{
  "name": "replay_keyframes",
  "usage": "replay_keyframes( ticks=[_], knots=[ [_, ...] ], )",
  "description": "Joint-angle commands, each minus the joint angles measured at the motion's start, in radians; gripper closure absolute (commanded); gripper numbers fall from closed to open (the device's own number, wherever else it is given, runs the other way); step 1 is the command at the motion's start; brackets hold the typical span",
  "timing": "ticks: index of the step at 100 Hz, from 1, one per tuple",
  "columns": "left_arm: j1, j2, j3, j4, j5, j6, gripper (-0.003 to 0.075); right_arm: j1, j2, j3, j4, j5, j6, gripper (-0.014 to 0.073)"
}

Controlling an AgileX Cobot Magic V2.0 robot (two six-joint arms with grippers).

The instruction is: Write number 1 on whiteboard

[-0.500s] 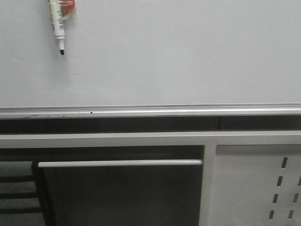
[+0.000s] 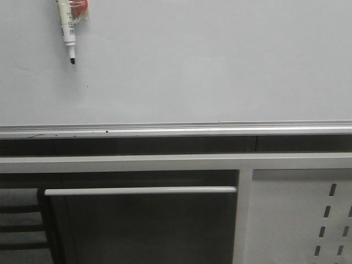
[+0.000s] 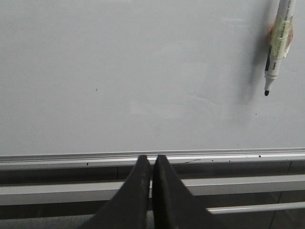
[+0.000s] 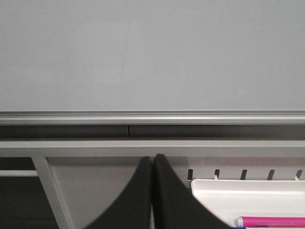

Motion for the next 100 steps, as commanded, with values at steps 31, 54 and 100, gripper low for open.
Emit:
replay_keyframes(
  ticks=[31,54,100],
  knots=[
    [0.001,-0.021,0.041,-0.003,-0.084,-0.011,0.0741,-0.007,-0.018,0.026,-0.013,-0.126,-0.002,0.0657],
    [0.001,-0.021,0.041,-0.106,-0.109,-0.011,0.0741,-0.007,-0.018,0.026,0.16,-0.142,-0.001,0.0657],
    [0.001,-0.011,-0.022,-0.599,-0.074,-0.011,0.0741,-0.007,-0.004,-0.045,0.622,-0.112,-0.012,0.0654]
  ],
)
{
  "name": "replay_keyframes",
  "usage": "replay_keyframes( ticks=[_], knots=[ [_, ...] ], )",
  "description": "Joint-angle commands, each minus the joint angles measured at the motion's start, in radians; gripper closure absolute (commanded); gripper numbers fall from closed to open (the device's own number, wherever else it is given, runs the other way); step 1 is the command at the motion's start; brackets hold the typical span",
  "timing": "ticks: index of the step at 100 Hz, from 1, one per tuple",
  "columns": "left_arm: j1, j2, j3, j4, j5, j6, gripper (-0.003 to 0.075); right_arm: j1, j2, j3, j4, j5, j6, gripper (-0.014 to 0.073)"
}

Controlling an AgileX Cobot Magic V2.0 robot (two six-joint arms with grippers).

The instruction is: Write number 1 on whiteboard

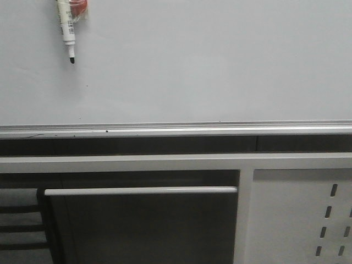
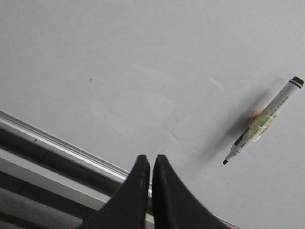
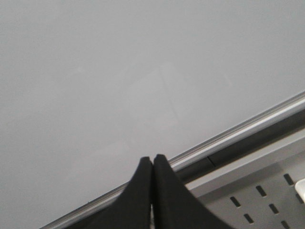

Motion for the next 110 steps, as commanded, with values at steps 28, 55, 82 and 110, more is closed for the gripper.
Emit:
replay_keyframes(
  ticks=[28,55,82,110],
  knots=[
    [0.001,0.241,-0.284,0.25,0.115,-0.002,0.0741,-0.005,0.299,-0.304,-0.041,0.227,-0.097,0.0637],
    [-0.087,0.528,-0.461,0.231,0.066,0.107,0.0741,-0.005,0.558,-0.499,-0.037,0.331,-0.214,0.0637],
    [-0.359,0.75,-0.513,0.233,-0.179,0.122,0.074,0.064,0.648,-0.566,0.011,0.343,-0.314,0.0415],
    [-0.472,0.942,-0.608,0.309,-0.225,0.122,0.0556,0.064,0.657,-0.567,0.011,0.344,-0.33,0.0208]
  ],
)
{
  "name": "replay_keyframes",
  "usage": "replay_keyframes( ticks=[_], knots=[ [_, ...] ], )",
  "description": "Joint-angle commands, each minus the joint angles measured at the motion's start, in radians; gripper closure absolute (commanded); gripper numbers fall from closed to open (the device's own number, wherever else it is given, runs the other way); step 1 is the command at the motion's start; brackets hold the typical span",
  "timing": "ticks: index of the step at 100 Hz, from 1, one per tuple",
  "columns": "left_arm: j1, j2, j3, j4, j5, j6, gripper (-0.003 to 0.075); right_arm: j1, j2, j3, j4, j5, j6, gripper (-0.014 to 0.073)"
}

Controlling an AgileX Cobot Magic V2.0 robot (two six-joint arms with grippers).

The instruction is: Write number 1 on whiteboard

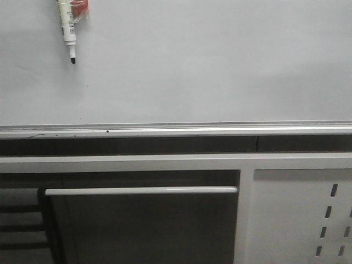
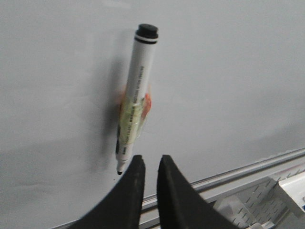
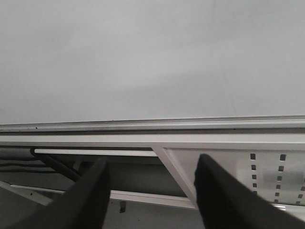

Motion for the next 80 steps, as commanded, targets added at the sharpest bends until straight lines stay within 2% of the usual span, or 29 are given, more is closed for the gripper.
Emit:
replay_keyframes(
  ticks=[1,13,22,66,80],
  knots=[
    [-0.013,0.038,-0.062,0.01,-0.084,0.0,0.0542,0.002,0.007,-0.035,0.019,-0.049,-0.019,0.0208],
    [-0.008,0.087,-0.1,0.01,-0.096,0.0,0.042,0.002,0.007,-0.035,0.019,-0.051,-0.019,0.0208],
    [-0.008,0.126,-0.116,0.01,-0.123,0.0,0.0365,0.002,0.007,-0.035,0.019,-0.06,-0.019,0.0208],
    [0.0,0.238,-0.12,0.002,-0.318,0.0,0.0363,0.002,0.007,-0.035,0.019,-0.068,-0.019,0.0208],
    [0.005,0.272,-0.12,0.002,-0.323,0.0,0.0365,0.002,0.007,-0.035,0.019,-0.068,-0.021,0.0208]
  ],
)
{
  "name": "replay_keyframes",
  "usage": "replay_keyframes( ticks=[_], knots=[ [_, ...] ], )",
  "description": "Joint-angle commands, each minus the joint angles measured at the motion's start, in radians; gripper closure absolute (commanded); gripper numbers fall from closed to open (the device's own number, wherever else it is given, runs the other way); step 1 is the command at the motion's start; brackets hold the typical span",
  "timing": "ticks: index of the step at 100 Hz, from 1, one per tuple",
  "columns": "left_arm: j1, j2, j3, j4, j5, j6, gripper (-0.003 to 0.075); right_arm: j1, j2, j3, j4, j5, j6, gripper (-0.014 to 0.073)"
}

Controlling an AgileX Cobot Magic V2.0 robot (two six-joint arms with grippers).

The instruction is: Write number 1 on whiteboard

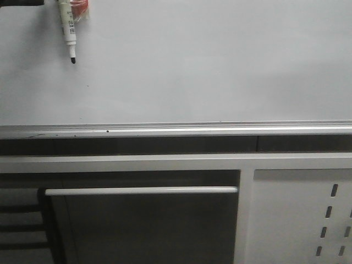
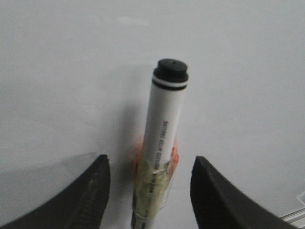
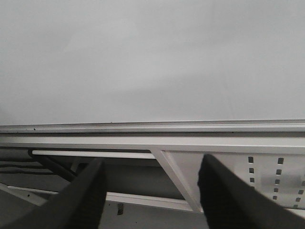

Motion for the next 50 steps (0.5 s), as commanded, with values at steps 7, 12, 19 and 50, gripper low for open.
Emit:
replay_keyframes(
  ticks=[7,12,19,50],
  knots=[
    [0.004,0.01,-0.033,0.001,-0.087,-0.003,0.0374,0.002,0.007,-0.035,0.019,-0.061,-0.013,0.0208],
    [0.004,0.01,-0.033,0.001,-0.089,-0.003,0.0395,0.002,0.007,-0.035,0.019,-0.062,-0.013,0.0208],
    [0.004,0.01,-0.033,0.001,-0.109,-0.003,0.0437,0.002,0.007,-0.035,0.019,-0.064,-0.013,0.0208],
    [0.004,0.01,-0.033,0.012,-0.109,-0.003,0.0545,0.002,0.007,-0.035,0.019,-0.069,-0.013,0.0208]
  ],
)
